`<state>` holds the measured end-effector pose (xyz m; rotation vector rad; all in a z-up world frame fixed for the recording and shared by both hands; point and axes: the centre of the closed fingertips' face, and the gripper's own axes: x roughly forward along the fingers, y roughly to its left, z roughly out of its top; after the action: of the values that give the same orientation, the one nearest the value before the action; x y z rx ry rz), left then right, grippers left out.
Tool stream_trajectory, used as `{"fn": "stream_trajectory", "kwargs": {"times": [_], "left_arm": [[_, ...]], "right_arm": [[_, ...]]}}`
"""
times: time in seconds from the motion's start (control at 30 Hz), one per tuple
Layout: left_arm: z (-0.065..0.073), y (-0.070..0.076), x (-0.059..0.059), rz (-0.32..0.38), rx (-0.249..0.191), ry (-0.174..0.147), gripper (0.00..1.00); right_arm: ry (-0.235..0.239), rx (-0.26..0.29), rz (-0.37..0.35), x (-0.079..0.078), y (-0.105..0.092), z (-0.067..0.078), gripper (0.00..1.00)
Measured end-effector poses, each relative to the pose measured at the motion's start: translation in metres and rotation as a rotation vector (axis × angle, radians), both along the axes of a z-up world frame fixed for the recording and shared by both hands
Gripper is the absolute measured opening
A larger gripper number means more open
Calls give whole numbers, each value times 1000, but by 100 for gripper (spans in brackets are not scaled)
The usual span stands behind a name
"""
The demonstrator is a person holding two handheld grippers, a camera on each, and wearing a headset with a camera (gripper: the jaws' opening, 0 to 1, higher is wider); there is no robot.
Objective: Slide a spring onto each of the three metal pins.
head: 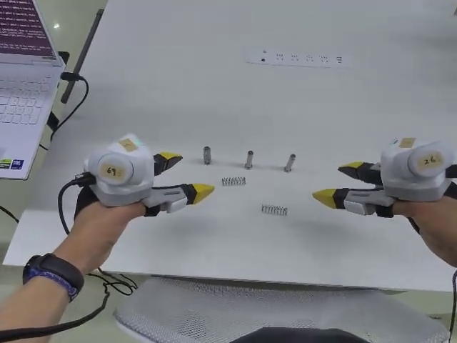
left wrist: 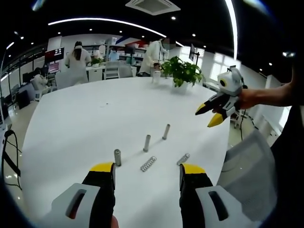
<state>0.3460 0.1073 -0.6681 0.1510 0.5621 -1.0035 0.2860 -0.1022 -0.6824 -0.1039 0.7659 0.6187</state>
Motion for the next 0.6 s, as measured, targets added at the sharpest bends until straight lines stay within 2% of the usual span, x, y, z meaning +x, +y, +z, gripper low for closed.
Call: {"fn": "stream_trajectory", "kwargs": {"times": [0.4,0.6], "left_arm": [[-4,-17,7,-46,12,6,49],[-12,-27,8,-78,30,14,49]], "right_arm": [[-10,28,-47,-8,-10,5,49],[-17,38,-58,-14,-10,8,51]]}}
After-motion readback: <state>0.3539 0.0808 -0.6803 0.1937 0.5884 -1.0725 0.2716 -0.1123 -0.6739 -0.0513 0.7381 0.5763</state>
